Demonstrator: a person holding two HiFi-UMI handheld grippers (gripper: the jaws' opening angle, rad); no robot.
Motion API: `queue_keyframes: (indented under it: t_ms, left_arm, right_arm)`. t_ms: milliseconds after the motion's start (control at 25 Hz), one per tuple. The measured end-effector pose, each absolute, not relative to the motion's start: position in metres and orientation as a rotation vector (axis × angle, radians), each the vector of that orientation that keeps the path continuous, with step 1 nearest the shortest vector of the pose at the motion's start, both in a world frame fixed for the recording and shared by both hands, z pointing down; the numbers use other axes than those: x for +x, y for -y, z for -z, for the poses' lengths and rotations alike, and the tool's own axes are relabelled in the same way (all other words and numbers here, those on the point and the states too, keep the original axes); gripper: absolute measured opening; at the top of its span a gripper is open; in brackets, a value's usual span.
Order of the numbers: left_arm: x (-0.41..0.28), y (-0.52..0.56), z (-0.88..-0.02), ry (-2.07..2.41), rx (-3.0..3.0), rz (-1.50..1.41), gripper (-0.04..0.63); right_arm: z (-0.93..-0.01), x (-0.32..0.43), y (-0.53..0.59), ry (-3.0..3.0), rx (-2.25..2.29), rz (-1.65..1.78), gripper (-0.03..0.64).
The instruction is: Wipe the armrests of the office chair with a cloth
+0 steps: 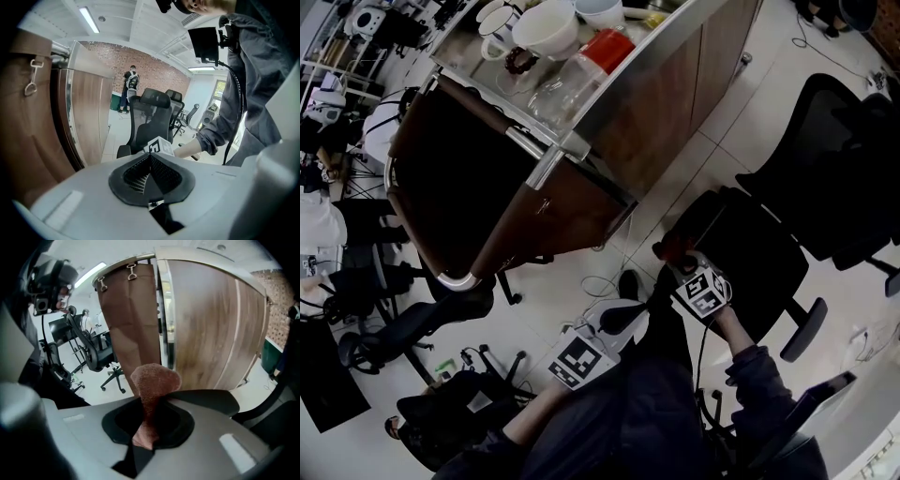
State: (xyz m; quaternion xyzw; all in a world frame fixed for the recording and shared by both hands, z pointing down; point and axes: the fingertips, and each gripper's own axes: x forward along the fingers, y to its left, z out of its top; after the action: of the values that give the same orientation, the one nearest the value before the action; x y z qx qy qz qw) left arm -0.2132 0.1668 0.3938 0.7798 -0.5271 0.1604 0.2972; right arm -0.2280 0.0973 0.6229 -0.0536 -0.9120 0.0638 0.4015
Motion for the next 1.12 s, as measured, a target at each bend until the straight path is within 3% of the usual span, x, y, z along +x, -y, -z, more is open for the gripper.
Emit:
queue_keyframes:
  t_ms: [360, 600, 840, 1120]
  left_arm:
    - [-0.216, -0.185, -0.403, 1.414, 2.028, -0.425, 0.017]
    - [-0.207, -0.183, -0.417, 1.373, 2.031, -0.417, 0.017]
    - [-0.195, -0.171, -0.434, 1.303, 2.079, -0.403, 0.017]
    - [-0.17, -0.147, -0.461, 1.209, 2.136, -0.376, 0.017]
  right_arm:
    - [-0.649, -0.23, 0.072, 2.276, 0.279, -0.22, 0.048]
    - [-0.659, -0.219, 0.117, 2.287, 0.44, -0.255, 0.048]
    - [-0.64, -0.221, 0.075, 2.385, 0.402, -0.275, 0.048]
    - [-0.626, -0.207, -0.075, 2.465, 0.092, -0.262, 0.048]
